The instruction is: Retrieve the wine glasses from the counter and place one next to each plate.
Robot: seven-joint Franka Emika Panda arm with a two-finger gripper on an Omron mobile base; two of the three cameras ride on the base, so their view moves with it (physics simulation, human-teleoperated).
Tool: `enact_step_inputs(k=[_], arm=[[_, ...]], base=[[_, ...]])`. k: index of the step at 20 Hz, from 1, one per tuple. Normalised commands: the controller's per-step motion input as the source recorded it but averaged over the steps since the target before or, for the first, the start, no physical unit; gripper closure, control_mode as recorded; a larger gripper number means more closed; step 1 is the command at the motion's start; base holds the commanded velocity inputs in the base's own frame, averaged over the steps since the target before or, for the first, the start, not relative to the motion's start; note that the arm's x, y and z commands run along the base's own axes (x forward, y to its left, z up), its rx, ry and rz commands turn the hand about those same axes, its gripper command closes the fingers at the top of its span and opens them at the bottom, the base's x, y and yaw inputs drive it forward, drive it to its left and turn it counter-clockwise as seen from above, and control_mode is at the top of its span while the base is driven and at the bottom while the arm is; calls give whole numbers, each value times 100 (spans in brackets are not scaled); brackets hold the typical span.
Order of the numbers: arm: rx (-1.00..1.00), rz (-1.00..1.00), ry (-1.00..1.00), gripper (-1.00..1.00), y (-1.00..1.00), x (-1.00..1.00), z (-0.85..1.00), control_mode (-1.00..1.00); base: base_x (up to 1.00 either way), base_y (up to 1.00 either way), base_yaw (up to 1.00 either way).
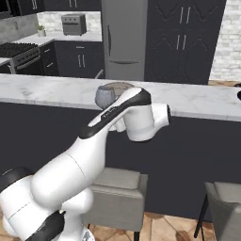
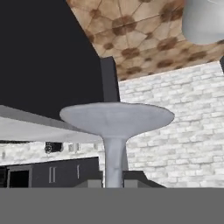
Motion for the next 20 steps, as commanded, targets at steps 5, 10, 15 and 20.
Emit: enact_step_inputs(k=[5, 10, 15, 20], arm=[[-2, 0, 31, 100, -60, 44, 0, -100], [0, -3, 27, 100, -42, 45, 7, -100], [0, -4, 18, 100, -23, 49, 0, -100], [0, -5, 4, 100, -9, 45, 0, -100]], base=[[0, 0, 0], [0, 0, 0], [0, 0, 0], [0, 0, 0]])
